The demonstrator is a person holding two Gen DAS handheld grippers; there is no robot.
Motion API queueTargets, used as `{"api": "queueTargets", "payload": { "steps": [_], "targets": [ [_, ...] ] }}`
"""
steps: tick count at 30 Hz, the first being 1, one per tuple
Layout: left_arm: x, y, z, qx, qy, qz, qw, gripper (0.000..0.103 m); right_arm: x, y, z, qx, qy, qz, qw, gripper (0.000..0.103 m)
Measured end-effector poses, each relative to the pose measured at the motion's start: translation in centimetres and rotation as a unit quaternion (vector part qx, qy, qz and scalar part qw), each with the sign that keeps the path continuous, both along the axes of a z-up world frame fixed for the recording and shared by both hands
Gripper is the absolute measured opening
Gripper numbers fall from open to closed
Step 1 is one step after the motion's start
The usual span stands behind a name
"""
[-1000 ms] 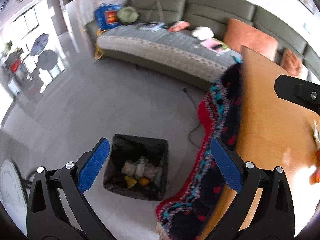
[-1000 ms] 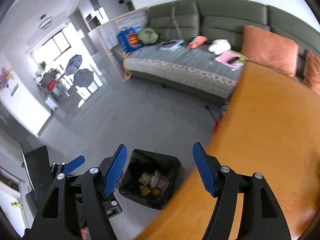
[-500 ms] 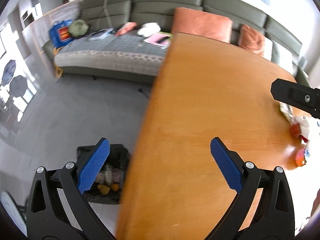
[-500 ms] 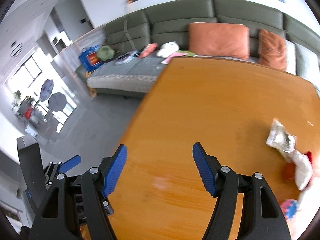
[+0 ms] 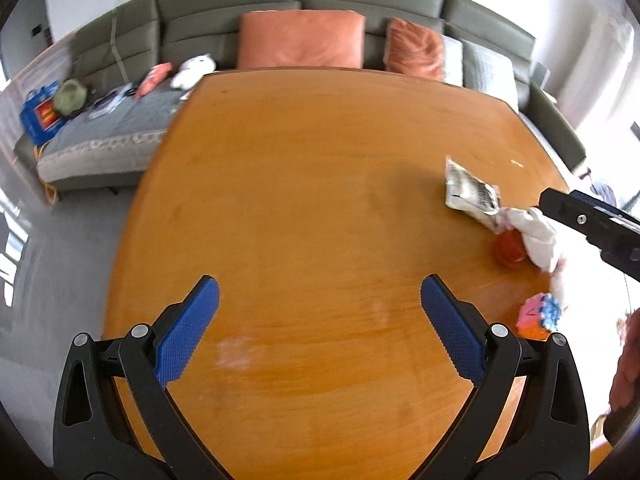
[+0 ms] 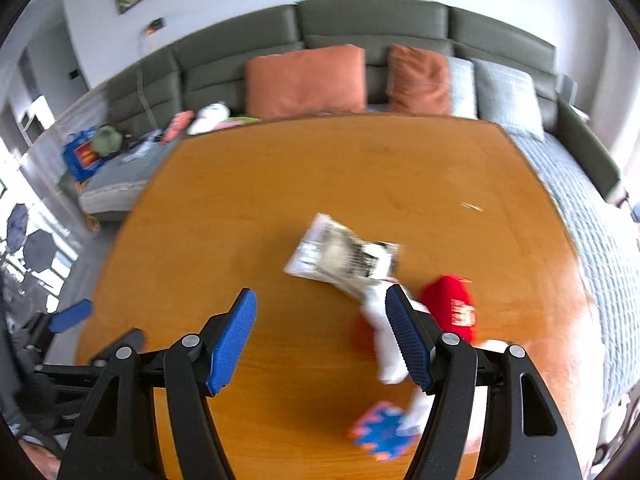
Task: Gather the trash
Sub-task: 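Grasp the white cloth with the right tool while the left tool grasps the silver soymilk packet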
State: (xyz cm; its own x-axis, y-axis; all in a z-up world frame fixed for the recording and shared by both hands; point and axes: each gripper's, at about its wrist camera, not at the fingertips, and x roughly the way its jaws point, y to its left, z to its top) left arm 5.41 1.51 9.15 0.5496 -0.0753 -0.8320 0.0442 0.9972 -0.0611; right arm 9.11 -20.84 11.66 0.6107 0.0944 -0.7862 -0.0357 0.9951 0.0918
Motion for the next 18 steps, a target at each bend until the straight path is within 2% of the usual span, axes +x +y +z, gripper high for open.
{"api": "queueTargets", "payload": {
  "steps": [3, 9, 11, 13, 18],
  "targets": [
    [1.3, -1.7, -0.3, 0.004, 0.007, -0.011, 0.9999, 0.097, 0.7, -1.8, -1.4, -0.008, 0.016, -0.009, 1.0, 0.064],
    [3.0, -3.9, -0.7, 0.006, 0.017, -0.018, 0.9997, 0.097, 1.7, -3.2, -4.6, -0.015, 0.057, -0.012, 0.998, 0.047],
    [3.8, -4.6, -0.9, 0.005, 0.022, -0.023, 0.9995, 0.097, 1.9, -3.4, -5.1, -0.008, 0.066, -0.01, 0.998, 0.022],
    [4.7, -5.5, -1.2, 0.003, 0.029, -0.031, 0.9991, 0.097, 2.0, -4.0, -5.0, 0.014, 0.065, -0.008, 0.998, 0.012],
    [6.9, -8.3, -1.8, 0.001, 0.037, -0.056, 0.9978, 0.097, 1.8, -6.0, -2.6, 0.05, 0.022, -0.031, 0.998, 0.011]
  ]
}}
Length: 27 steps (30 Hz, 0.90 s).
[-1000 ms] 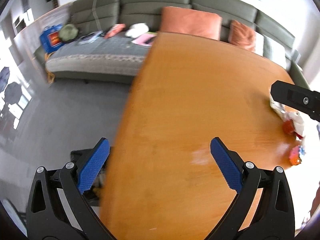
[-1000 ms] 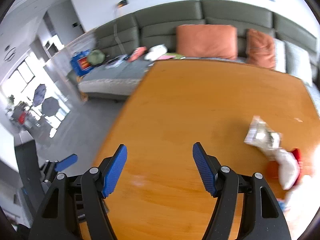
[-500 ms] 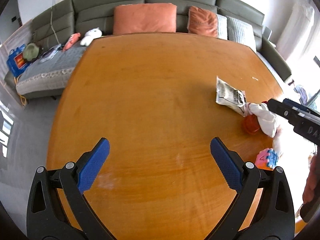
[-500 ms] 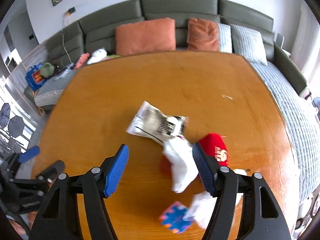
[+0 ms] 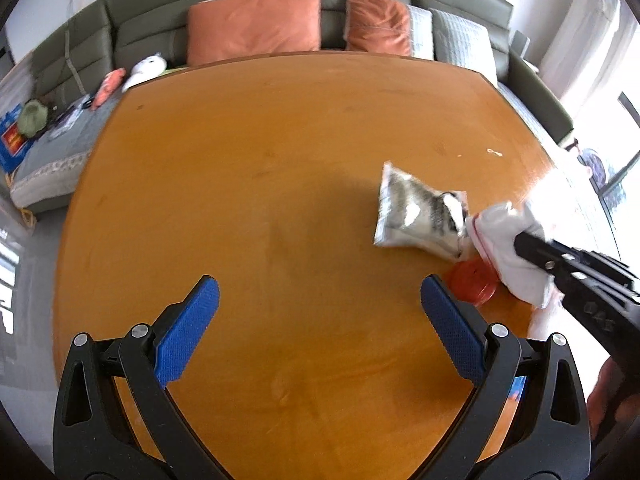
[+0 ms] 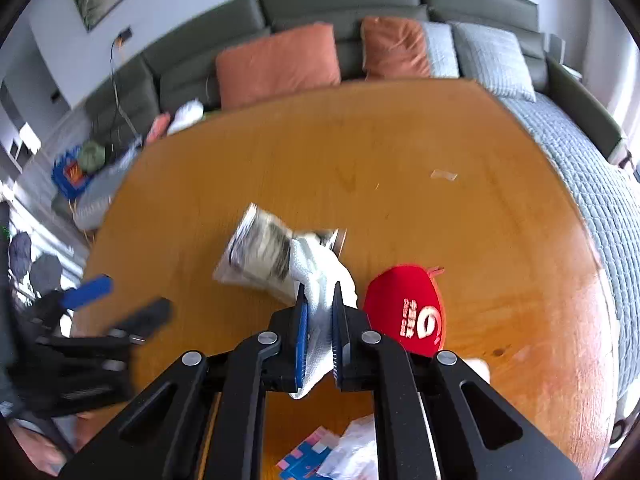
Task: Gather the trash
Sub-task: 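Grasp the white cloth with the right tool while the left tool grasps the silver soymilk packet, then carry the soymilk packet and white cloth to the black bin and release both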
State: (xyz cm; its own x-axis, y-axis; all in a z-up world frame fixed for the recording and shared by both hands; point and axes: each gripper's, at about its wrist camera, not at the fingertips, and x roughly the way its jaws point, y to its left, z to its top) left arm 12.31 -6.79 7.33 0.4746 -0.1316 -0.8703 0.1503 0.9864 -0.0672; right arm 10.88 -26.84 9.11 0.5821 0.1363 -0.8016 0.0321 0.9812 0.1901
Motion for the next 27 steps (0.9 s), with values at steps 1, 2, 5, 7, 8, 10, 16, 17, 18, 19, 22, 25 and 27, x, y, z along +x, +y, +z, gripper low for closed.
{"api": "queueTargets", "payload": {
  "steps": [1, 2, 5, 7, 8, 10, 16, 17, 18, 19, 22, 25, 27],
  "targets": [
    [0.3, -0.5, -0.1, -0.002, 0.002, -0.005, 1.0, 0.097, 0.0, -0.4, 0.5, 0.004, -0.006, -0.006, 1.0, 0.011],
    [0.9, -1.3, -0.3, -0.005, 0.005, -0.015, 0.9999, 0.097, 0.0, -0.8, 0.9, 0.009, -0.011, -0.012, 1.0, 0.011],
    [2.6, -3.3, -1.2, -0.023, 0.021, -0.035, 0.9989, 0.097, 0.2, -2.4, 2.1, 0.03, -0.023, -0.034, 0.999, 0.011],
    [3.5, -4.4, -1.8, -0.034, 0.033, -0.042, 0.998, 0.097, 0.4, -3.2, 2.5, 0.038, -0.026, -0.043, 0.998, 0.011],
    [4.0, -5.0, -2.1, -0.036, 0.037, -0.044, 0.9977, 0.097, 0.8, -3.5, 2.6, 0.041, -0.026, -0.046, 0.998, 0.011],
    [4.8, -6.1, -2.6, -0.033, 0.04, -0.048, 0.9975, 0.097, 1.2, -4.4, 2.8, 0.049, -0.027, -0.054, 0.997, 0.011],
    [6.2, -9.8, -5.3, 0.014, 0.058, -0.085, 0.9946, 0.097, 1.6, -5.1, 2.6, 0.057, -0.025, -0.07, 0.996, 0.011],
    [6.2, -10.3, -5.8, 0.031, 0.055, -0.086, 0.9943, 0.097, 1.7, -5.1, 2.5, 0.057, -0.024, -0.072, 0.995, 0.011],
    [6.2, -10.4, -6.1, 0.04, 0.052, -0.085, 0.9942, 0.097, 1.7, -5.1, 2.5, 0.057, -0.023, -0.073, 0.995, 0.011],
    [6.2, -10.5, -6.4, 0.044, 0.053, -0.083, 0.9942, 0.093, 1.7, -5.0, 2.5, 0.056, -0.023, -0.074, 0.995, 0.011],
    [5.6, -10.6, -6.5, 0.041, 0.035, -0.09, 0.9946, 0.083, 1.7, -4.7, 2.5, 0.052, -0.023, -0.074, 0.996, 0.011],
    [5.1, -9.4, -5.6, 0.007, 0.026, -0.089, 0.9957, 0.059, 1.6, -4.0, 2.8, 0.049, -0.025, -0.072, 0.996, 0.011],
    [5.0, -7.9, -5.3, -0.005, 0.028, -0.081, 0.9963, 0.056, 1.4, -3.4, 3.0, 0.048, -0.026, -0.067, 0.996, 0.011]
  ]
}}
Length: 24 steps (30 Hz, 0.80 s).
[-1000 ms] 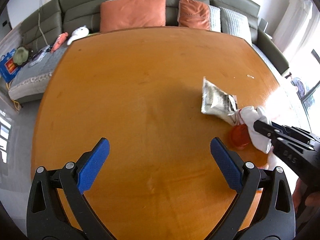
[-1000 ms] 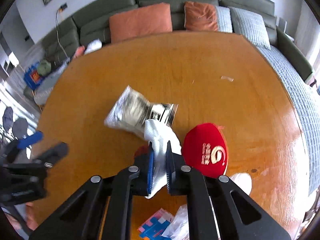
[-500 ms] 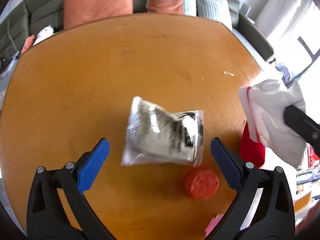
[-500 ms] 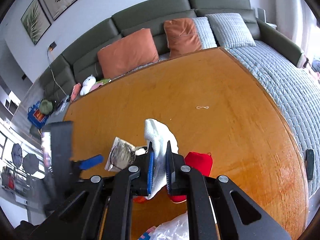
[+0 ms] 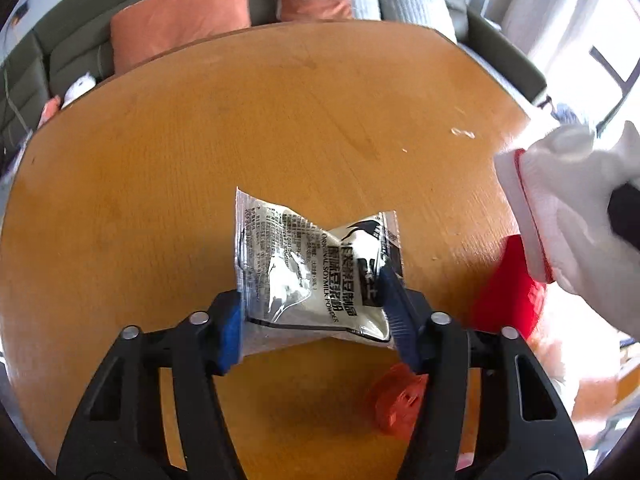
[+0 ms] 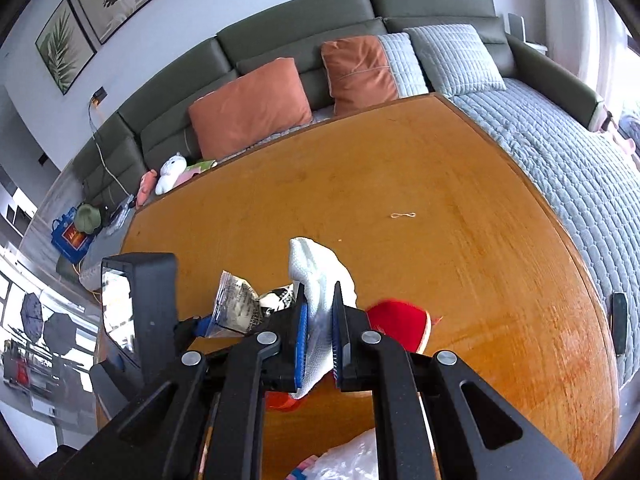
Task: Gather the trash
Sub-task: 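Carry the soymilk packet and white cloth to the black bin and release both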
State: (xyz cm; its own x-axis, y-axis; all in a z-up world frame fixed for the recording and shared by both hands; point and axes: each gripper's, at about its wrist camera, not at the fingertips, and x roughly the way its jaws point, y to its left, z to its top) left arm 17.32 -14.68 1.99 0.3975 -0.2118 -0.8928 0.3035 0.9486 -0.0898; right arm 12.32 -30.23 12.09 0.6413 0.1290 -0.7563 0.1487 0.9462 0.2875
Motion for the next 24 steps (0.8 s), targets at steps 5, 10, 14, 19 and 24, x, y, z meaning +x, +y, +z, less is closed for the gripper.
{"api": "queueTargets", "payload": {
  "steps": [5, 10, 14, 19, 24],
  "targets": [
    [-1.8, 3.6, 0.1, -0.02, 0.0, 0.013, 0.9997, 0.052, -0.2, 2.4, 0.9, -0.007, -0.009, 0.017, 1.0, 0.011],
    [-4.1, 8.1, 1.7, -0.039, -0.013, 0.038, 0.9984, 0.051, -0.5, 5.8, 1.9, -0.009, -0.022, 0.042, 0.999, 0.011],
    [-5.6, 12.3, 3.6, -0.041, -0.029, 0.06, 0.997, 0.051, -0.9, 9.5, 2.5, -0.005, -0.03, 0.068, 0.997, 0.011],
    [-7.4, 17.4, 5.0, -0.04, -0.044, 0.092, 0.994, 0.051, -1.5, 15.5, 2.7, -0.003, -0.032, 0.109, 0.994, 0.011],
    [-10.2, 23.9, 5.8, -0.039, -0.055, 0.133, 0.9889, 0.051, -2.0, 22.3, 3.0, -0.003, -0.033, 0.157, 0.987, 0.011]
  ]
}}
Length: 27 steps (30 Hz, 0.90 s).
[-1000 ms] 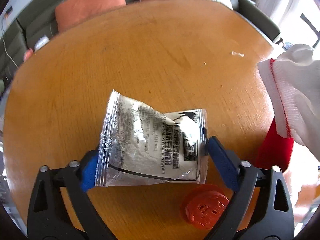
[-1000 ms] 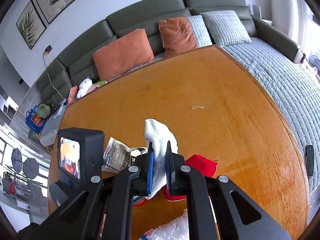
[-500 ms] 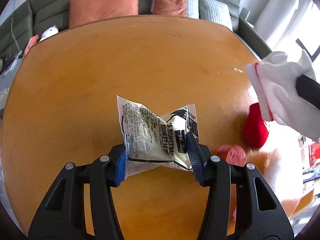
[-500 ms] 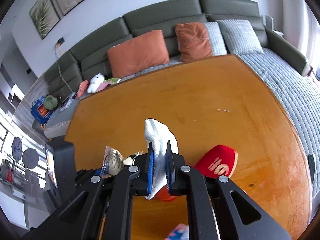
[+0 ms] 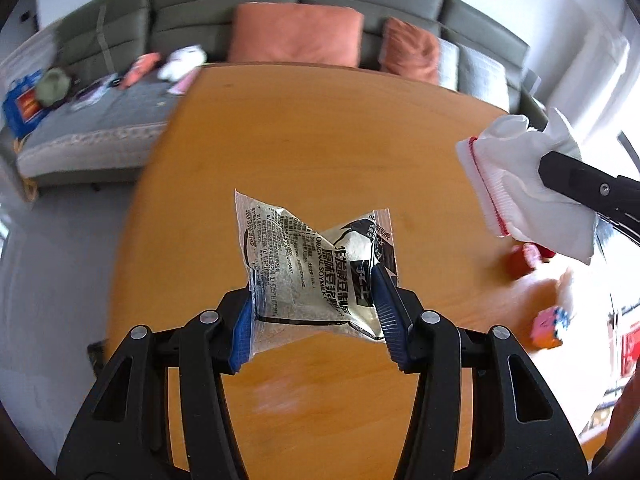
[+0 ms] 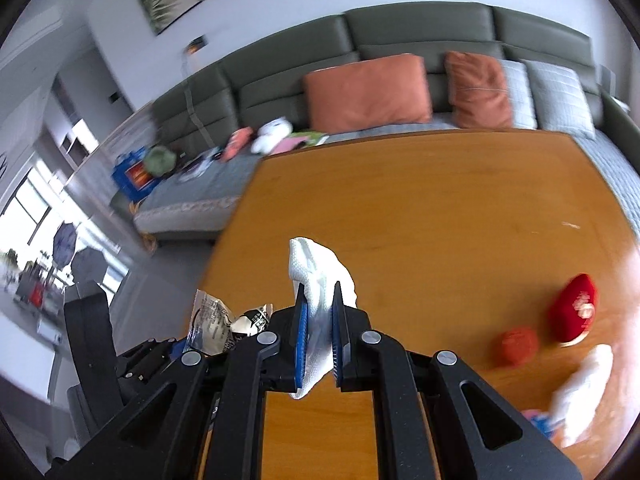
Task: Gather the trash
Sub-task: 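Carry the soymilk packet and white cloth to the black bin and release both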
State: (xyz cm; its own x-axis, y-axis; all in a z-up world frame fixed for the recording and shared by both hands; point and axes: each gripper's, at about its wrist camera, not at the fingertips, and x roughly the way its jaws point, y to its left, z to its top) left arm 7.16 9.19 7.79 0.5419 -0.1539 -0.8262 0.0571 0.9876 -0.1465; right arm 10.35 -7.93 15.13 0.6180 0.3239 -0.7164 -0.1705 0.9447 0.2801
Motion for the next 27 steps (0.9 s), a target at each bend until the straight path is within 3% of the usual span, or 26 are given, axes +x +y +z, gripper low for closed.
{"api": "queueTargets", "payload": {
  "steps": [10, 17, 27],
  "targets": [
    [-6.7, 12.8, 0.5, 0.004, -0.006, 0.113, 0.9936, 0.051, -1.8, 15.4, -0.2, -0.007, 0.002, 0.126, 0.992, 0.011],
    [-12.0, 20.5, 0.7, 0.008, -0.003, 0.195, 0.9807, 0.051, -3.8, 23.6, -0.6, -0.007, 0.005, 0.2, 0.98, 0.011],
    [-17.7, 27.3, -0.3, 0.012, 0.01, 0.277, 0.9608, 0.051, -6.6, 33.0, -1.8, -0.009, 0.018, 0.282, 0.959, 0.011]
  ]
}}
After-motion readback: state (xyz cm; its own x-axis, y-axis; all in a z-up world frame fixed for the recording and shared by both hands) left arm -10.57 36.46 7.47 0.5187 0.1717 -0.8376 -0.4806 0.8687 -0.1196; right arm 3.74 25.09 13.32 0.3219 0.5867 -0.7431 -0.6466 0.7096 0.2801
